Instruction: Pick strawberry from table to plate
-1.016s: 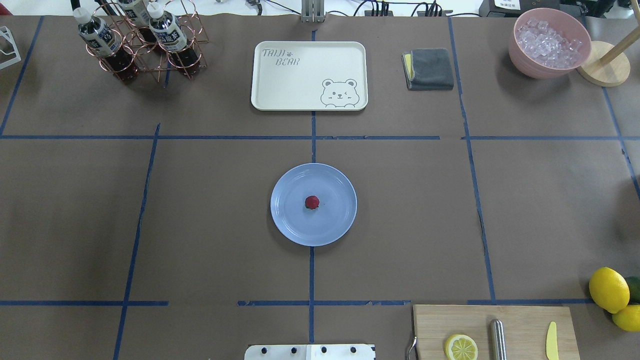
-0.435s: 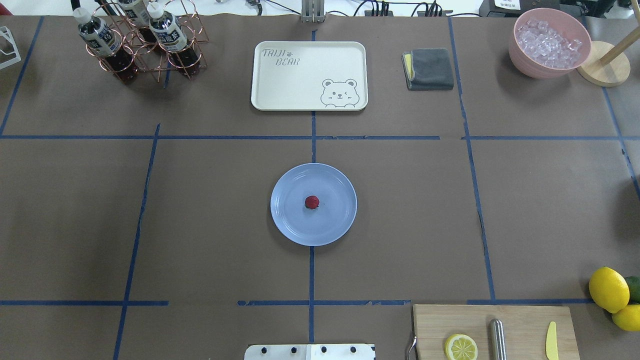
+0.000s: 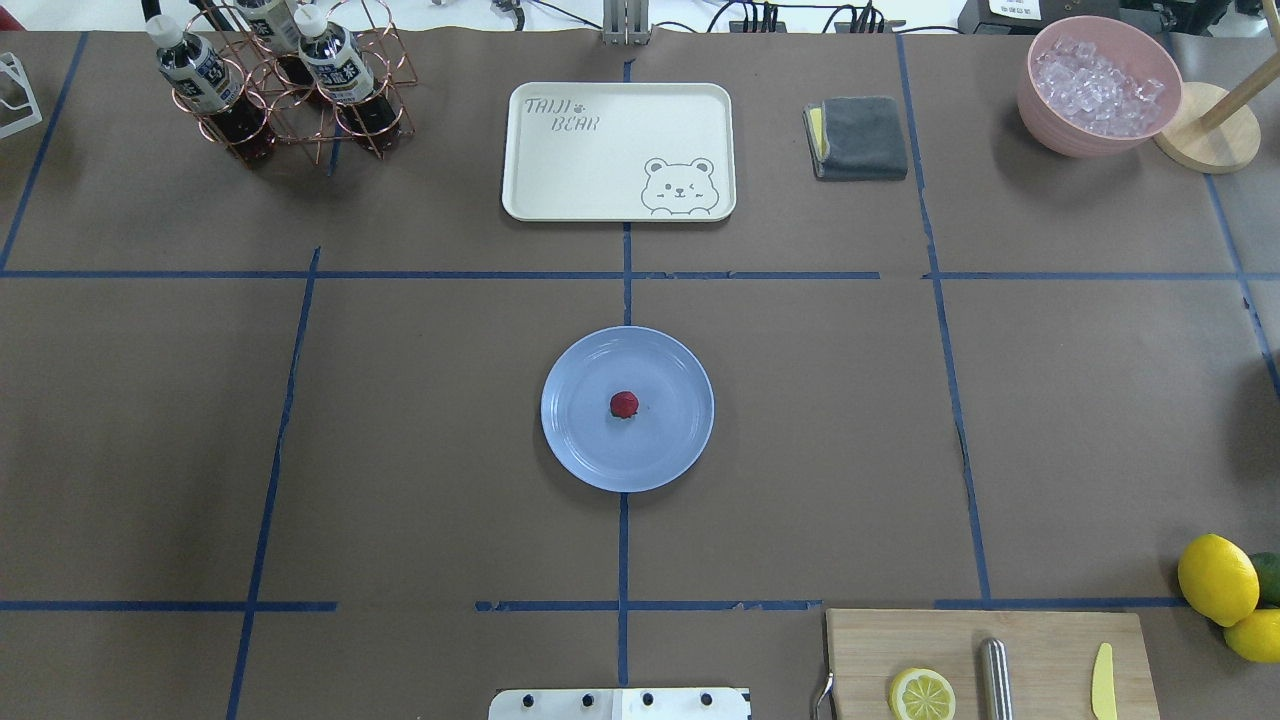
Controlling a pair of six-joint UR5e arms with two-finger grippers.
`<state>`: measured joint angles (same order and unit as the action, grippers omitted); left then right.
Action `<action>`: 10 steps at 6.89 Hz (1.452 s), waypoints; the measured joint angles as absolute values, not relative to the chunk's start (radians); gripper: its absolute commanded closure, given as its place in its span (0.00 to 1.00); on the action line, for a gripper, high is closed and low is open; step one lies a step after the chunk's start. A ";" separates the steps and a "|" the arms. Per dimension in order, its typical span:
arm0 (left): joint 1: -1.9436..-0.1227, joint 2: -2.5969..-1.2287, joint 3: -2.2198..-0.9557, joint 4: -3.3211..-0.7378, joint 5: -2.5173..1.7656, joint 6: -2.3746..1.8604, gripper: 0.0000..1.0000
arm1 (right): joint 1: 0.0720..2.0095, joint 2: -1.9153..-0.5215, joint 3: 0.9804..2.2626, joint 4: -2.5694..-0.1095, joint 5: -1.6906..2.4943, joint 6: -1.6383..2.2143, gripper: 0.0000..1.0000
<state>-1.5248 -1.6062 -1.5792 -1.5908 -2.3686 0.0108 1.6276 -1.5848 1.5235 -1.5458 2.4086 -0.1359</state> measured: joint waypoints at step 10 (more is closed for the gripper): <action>-1.526 -1.603 -1.576 -1.591 -2.366 0.011 0.00 | 1.628 -1.577 1.524 -1.545 2.410 -0.115 0.00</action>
